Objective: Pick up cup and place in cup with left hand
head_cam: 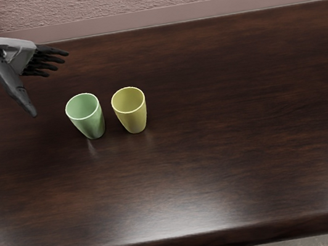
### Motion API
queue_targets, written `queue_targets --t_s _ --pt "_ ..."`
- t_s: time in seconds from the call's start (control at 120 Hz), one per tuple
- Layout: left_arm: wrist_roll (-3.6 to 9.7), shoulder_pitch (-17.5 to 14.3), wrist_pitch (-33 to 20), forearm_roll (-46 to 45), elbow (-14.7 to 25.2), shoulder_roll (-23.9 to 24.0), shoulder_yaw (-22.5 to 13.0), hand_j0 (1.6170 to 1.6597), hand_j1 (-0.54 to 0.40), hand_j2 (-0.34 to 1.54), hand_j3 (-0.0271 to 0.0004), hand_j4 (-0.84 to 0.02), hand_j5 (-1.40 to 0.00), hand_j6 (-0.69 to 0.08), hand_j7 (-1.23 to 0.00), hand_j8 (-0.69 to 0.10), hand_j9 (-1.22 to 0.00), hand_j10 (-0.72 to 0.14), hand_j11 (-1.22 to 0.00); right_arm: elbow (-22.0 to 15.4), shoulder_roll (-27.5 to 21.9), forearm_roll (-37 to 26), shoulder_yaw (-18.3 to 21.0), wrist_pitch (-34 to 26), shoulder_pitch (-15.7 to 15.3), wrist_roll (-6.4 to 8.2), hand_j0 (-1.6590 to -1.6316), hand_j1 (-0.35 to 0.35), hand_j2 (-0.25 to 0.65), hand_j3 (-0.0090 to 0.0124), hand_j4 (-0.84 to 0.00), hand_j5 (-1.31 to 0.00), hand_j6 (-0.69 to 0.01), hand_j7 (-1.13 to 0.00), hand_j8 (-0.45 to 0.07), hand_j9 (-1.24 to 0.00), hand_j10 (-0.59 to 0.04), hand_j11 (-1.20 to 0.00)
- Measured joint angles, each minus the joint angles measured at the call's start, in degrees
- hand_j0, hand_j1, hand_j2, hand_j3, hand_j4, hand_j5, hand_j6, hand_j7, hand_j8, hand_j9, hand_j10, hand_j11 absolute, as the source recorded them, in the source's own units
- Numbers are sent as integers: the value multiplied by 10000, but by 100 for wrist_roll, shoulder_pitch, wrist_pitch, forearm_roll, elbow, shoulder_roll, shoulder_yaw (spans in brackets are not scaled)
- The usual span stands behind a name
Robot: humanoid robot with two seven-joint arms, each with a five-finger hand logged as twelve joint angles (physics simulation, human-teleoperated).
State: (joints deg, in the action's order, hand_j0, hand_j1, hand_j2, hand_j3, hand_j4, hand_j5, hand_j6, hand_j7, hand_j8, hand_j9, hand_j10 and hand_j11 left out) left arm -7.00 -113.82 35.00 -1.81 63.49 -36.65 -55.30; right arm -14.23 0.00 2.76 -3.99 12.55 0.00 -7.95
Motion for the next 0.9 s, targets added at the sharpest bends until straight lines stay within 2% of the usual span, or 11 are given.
queue_targets --t_s 0.308,0.358,0.408,0.508,0.533,0.567,0.625,0.692,0.733,0.8,0.9 --pt "47 -35 0 28 -2 28 62 16581 3368 22 0 -113 -136 -115 -135 -112 -135 -109 -135 22 0 14 19 -23 -69 -27 -16581 -3309 -32 0 -148 -195 -146 -195 -147 -195 -148 -195" --pt "78 -117 0 55 -3 673 63 16581 3376 28 0 -107 -132 -108 -132 -106 -131 -103 -131 24 0 14 19 -23 -73 -29 -16581 -3309 -32 0 -148 -195 -146 -195 -147 -195 -148 -195" --pt "95 -485 0 42 -29 1383 3 16581 3381 28 0 -104 -127 -106 -127 -104 -126 -100 -126 24 0 14 20 -24 -75 -28 -16581 -3309 -32 0 -148 -195 -146 -195 -147 -195 -148 -195" --pt "125 -1133 0 -286 -60 2521 -499 16581 3381 18 0 -98 -120 -99 -119 -97 -119 -94 -119 25 0 14 21 -24 -78 -30 -16581 -3309 -32 0 -148 -195 -146 -195 -147 -195 -148 -195" --pt "180 -1185 0 -425 -61 2679 -627 16581 3381 15 0 -96 -118 -97 -118 -95 -118 -93 -117 25 0 14 22 -24 -78 -30 -16581 -3309 -32 0 -147 -195 -146 -195 -147 -195 -148 -195" --pt "357 -1169 -137 -612 -59 2927 -747 16581 3382 15 0 -94 -117 -96 -116 -94 -116 -92 -116 25 0 14 22 -24 -79 -30 -16581 -3309 -32 0 -147 -195 -146 -195 -147 -195 -148 -195" --pt "641 -1147 -573 -830 -38 2979 -855 16581 3388 13 0 -89 -110 -91 -109 -90 -109 -87 -109 25 0 14 22 -24 -79 -30 -16581 -3309 -32 0 -147 -195 -146 -195 -147 -195 -149 -195" --pt "837 -1203 -1083 -957 70 2980 -841 16581 3391 14 0 -87 -108 -89 -107 -88 -107 -85 -107 25 0 14 22 -24 -79 -29 -16581 -3309 -32 0 -147 -195 -146 -195 -147 -195 -148 -195" --pt "967 -1237 -1648 -1005 286 2977 -761 16581 3391 15 0 -87 -107 -89 -107 -87 -107 -85 -107 25 0 14 21 -24 -79 -30 -16581 -3309 -32 0 -148 -195 -146 -195 -147 -195 -148 -195" --pt "1100 -1272 -2567 -1051 705 3013 -601 16581 3392 16 0 -87 -108 -89 -107 -87 -107 -85 -107 25 0 14 21 -24 -79 -31 -16581 -3309 -32 0 -148 -195 -146 -195 -147 -195 -148 -195" --pt "1212 -1198 -3536 -1067 1061 3301 -347 16581 3394 15 0 -85 -105 -88 -105 -86 -104 -83 -104 25 0 14 21 -24 -79 -30 -16581 -3309 -32 0 -148 -195 -146 -195 -147 -195 -148 -195"
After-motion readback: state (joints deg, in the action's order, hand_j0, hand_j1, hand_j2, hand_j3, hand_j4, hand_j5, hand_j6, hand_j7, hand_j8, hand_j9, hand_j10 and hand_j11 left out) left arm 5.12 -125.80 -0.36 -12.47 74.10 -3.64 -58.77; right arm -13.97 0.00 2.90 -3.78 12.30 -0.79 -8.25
